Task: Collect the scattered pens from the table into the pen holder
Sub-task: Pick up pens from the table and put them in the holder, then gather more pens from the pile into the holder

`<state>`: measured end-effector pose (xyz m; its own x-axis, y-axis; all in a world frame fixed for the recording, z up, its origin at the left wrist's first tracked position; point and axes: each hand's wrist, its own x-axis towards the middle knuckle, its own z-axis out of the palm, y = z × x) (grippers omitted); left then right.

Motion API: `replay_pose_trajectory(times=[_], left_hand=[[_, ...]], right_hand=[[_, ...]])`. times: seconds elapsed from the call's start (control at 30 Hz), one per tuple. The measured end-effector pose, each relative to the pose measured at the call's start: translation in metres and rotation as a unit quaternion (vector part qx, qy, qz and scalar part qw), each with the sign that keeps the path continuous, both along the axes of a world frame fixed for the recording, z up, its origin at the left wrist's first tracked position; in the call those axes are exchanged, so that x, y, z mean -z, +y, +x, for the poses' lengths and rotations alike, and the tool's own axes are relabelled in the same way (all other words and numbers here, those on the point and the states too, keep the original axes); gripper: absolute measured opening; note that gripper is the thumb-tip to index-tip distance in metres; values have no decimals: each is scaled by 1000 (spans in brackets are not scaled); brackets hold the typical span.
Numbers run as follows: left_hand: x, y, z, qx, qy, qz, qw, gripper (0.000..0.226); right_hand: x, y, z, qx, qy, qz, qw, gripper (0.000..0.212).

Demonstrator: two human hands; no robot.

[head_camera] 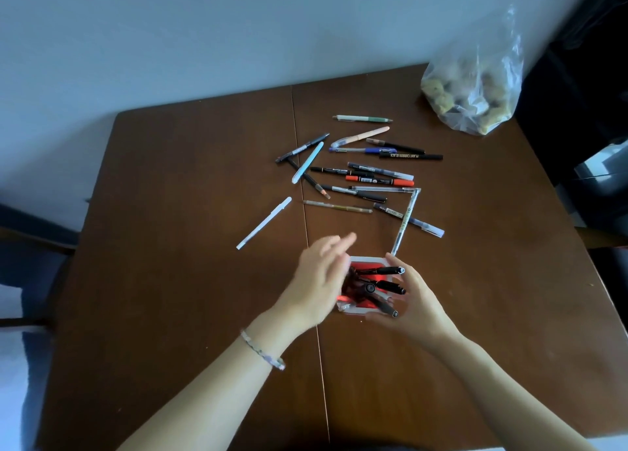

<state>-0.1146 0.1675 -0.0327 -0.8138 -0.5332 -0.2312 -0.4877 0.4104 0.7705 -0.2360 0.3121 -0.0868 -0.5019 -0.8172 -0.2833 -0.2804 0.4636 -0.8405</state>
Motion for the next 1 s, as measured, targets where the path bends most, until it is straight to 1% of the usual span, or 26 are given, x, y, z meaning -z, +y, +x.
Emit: replay_pose_trajectory(times=[0.03, 0.07, 0.1, 0.17, 0.2, 0.27, 0.33, 0.4, 0.47, 0.57, 0.63, 0.73, 0.8, 0.87, 1.0], left_hand=[[2, -14, 1, -45, 21, 0, 999, 39], [7, -31, 3, -90, 20, -14, 996, 37], [15, -50, 6, -126, -5, -32, 991, 36], [34, -87, 13, -170, -93, -73, 978, 38], [43, -102, 15, -181, -133, -91, 970, 40], [57, -125, 15, -180, -183, -133, 957, 42], [69, -138, 12, -157, -220, -170, 948, 41], [78, -145, 11, -142, -237, -191, 942, 36], [82, -149, 9, -120, -238, -202, 942, 26], [85, -147, 4, -33, -228, -215, 949, 16], [82, -140, -5, 32, -177, -224, 958, 16], [74, -132, -33, 126, -74, -228, 963, 21], [75, -134, -56, 128, -45, -203, 970, 27], [79, -137, -74, 114, -53, -184, 975, 30], [90, -134, -87, 125, -112, -195, 966, 20]], right_hand=[[-1, -4, 0, -8, 8, 2, 1000, 96], [-2, -9, -1, -18, 14, 7, 1000, 95], [-4, -13, -2, -27, 17, 12, 999, 95], [-5, -23, -5, -38, 18, 17, 999, 95], [-5, -26, -7, -42, 17, 16, 999, 94], [-5, -31, -10, -44, 8, 16, 999, 94], [-5, -32, -13, -48, 2, 18, 999, 93], [-5, -33, -14, -51, 1, 17, 999, 92], [-6, -33, -15, -55, 1, 12, 998, 91], [-5, -33, -16, -52, -1, 6, 999, 91], [-3, -33, -16, -54, 0, 10, 999, 92], [-2, -32, -15, -53, 2, 14, 998, 92], [-1, -32, -15, -53, 6, 17, 998, 92], [-2, -32, -15, -53, 6, 17, 998, 92], [-3, -32, -14, -54, -1, 24, 998, 92]])
